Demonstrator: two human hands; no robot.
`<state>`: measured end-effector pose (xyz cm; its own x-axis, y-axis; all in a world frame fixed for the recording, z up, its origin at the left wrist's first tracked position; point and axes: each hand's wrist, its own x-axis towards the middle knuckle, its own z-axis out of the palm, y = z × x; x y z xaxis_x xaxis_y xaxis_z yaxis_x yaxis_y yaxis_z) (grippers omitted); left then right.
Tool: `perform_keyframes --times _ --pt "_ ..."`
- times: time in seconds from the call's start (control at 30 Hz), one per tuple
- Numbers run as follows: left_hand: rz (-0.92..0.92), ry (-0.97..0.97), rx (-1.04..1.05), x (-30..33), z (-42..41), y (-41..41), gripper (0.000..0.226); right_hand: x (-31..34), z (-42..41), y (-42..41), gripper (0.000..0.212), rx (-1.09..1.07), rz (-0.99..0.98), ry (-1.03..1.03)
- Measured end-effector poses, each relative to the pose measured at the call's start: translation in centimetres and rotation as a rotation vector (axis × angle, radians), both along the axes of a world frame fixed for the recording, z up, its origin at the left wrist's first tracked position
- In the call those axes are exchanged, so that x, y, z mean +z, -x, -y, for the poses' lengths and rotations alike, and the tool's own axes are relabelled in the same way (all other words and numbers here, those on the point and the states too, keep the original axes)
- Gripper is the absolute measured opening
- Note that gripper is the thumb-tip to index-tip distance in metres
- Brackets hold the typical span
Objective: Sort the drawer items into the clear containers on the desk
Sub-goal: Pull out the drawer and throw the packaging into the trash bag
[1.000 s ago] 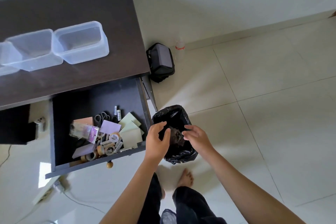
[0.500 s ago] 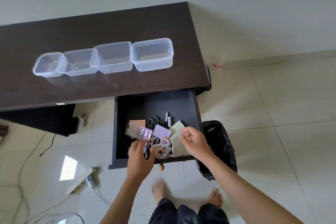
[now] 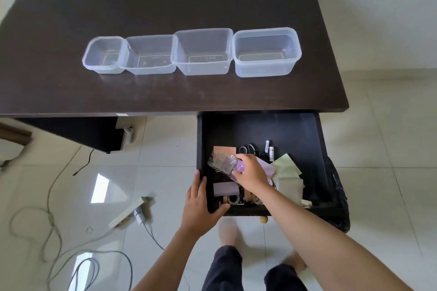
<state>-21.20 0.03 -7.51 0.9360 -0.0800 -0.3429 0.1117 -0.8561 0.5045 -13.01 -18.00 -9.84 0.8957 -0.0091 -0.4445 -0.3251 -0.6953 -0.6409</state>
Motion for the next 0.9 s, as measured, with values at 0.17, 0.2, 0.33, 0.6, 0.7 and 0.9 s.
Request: perform_keyframes --times 0.17,0.2,0.33,0.6,0.7,0.9 --pt "0.01 0.035 -0.003 -0.2 -0.5 0.0 0.099 -1.4 -1.4 -0.1 0.036 0.094 -0.064 0.156" --pt "0.005 0.036 -0.001 -0.2 -0.4 0.0 0.099 -1.5 -1.4 -0.1 0.033 0.095 -0.052 0.169" --pt "-0.007 0.012 0.0 -0.2 -0.5 -0.1 0.1 -0.9 -1.0 -0.3 0.031 0.006 0.062 0.128" --pt "-0.054 -0.199 0.057 1.0 1.8 0.9 0.1 2.4 4.4 1.7 0.014 -0.19 0.189 -0.115" --pt "-0.078 -0.215 0.071 1.5 4.8 1.6 0.098 3.9 8.4 3.8 0.015 -0.249 0.222 -0.208" --pt "-0.064 -0.14 -0.049 2.2 13.3 3.6 0.078 5.1 18.2 8.7 0.025 -0.421 0.225 -0.243"
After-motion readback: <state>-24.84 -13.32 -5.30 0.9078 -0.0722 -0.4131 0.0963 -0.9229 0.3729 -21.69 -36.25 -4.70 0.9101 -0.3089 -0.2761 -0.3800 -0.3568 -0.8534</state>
